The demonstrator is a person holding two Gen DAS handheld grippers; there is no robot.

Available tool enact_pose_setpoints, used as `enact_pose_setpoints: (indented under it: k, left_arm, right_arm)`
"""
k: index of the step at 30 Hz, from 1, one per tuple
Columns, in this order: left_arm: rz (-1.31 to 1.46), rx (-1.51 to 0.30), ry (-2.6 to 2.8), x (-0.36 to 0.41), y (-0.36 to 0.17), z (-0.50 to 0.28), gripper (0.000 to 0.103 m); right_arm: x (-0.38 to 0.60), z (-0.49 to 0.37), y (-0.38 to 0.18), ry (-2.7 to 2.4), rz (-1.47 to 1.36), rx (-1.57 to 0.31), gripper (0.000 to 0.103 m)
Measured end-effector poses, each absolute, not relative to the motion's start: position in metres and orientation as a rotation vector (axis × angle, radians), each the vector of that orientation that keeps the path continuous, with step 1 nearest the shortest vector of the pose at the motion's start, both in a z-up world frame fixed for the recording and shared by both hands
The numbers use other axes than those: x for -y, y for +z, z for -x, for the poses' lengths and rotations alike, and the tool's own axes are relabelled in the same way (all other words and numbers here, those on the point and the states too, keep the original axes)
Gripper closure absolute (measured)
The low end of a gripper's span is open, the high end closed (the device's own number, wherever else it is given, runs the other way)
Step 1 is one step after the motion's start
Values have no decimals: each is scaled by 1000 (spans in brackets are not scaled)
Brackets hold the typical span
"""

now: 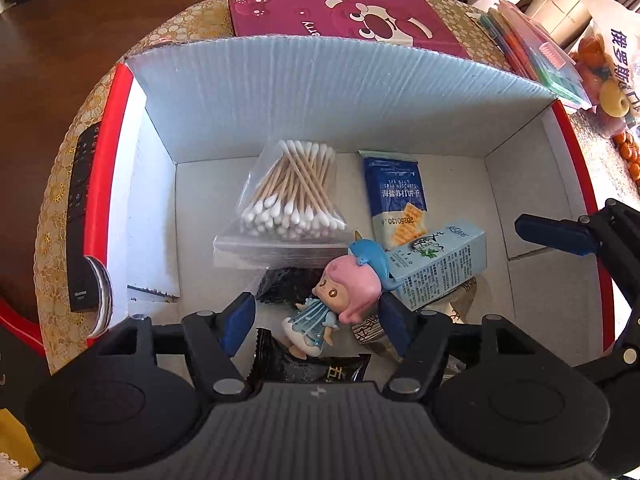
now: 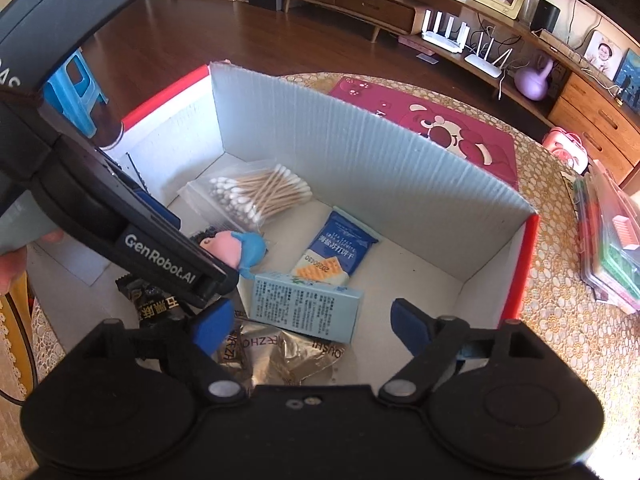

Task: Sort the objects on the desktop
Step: 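Lower the figurine and milk carton into the box and open both grippers, then withdraw both open grippers from the box toward the white wrapper on the table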

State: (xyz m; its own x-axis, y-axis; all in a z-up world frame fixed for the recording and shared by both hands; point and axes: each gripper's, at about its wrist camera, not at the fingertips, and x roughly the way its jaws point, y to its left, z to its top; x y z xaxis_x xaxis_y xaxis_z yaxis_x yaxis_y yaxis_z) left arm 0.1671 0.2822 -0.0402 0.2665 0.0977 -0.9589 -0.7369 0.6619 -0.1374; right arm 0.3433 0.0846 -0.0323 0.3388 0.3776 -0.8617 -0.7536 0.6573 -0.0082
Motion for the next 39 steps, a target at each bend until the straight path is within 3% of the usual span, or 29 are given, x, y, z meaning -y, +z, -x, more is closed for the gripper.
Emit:
enact_pose_setpoints:
  k: [10, 21, 23, 28, 33, 35, 39]
  left_arm:
    - [619, -1147, 631, -268, -13, -160, 35]
    - [588, -1126, 632, -247, 6, -156, 23]
    - [589, -1116, 632, -243, 10, -154, 17]
    - [588, -1105, 644, -233, 16, -150, 16]
    - [585, -1088, 644, -222, 22, -147, 8]
    - [576, -1080, 647, -218, 25, -146, 1]
    - [573, -1056, 642, -209, 31, -144, 1]
  right_arm:
    - [-60, -327, -2, 787, 394, -921, 17]
    - [-25, -304, 32, 809, 330, -863, 12]
    - [-17, -300, 36, 806, 319, -855, 11]
    - [6, -289, 48, 795, 276, -839, 10]
    - [29, -276, 58, 777, 264, -820, 9]
    - [39, -270, 62, 772, 251, -812, 9]
    - [60, -259, 68, 759, 227, -793, 8]
